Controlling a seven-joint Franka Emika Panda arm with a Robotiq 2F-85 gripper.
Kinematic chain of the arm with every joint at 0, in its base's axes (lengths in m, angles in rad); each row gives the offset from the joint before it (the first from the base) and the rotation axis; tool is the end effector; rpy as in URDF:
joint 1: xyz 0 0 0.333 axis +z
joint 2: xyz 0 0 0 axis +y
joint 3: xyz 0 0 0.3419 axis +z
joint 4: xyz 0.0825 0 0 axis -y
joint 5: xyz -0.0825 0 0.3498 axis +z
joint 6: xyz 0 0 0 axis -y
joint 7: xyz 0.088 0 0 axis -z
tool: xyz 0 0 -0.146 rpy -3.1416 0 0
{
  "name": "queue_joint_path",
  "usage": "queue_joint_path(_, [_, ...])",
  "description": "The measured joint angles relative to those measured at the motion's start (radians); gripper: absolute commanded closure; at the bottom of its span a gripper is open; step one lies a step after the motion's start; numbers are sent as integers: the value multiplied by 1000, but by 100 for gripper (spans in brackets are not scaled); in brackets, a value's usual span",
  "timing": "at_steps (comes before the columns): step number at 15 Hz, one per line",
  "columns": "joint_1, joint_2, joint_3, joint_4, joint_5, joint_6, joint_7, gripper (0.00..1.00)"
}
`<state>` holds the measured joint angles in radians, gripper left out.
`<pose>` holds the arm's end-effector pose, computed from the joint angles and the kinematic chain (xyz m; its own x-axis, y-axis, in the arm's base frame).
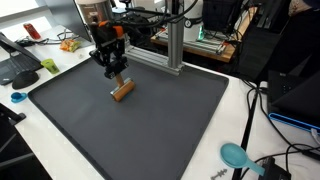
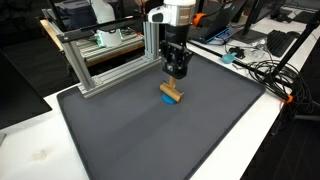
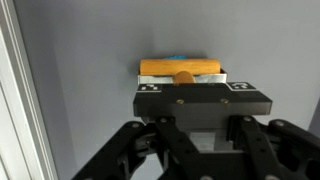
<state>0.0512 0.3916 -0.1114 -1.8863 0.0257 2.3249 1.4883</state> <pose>0.6203 -0.0319 0.3126 0.0139 -0.9995 0.0269 -0.9987 -0.0152 -0.0476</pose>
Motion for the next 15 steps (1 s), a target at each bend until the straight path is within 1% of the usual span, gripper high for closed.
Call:
queue_joint_path(8, [-5,18,-2,28,0,-23,16,78])
queue_joint_path(15, [-3,22,-10,35,-9,-27,57,78])
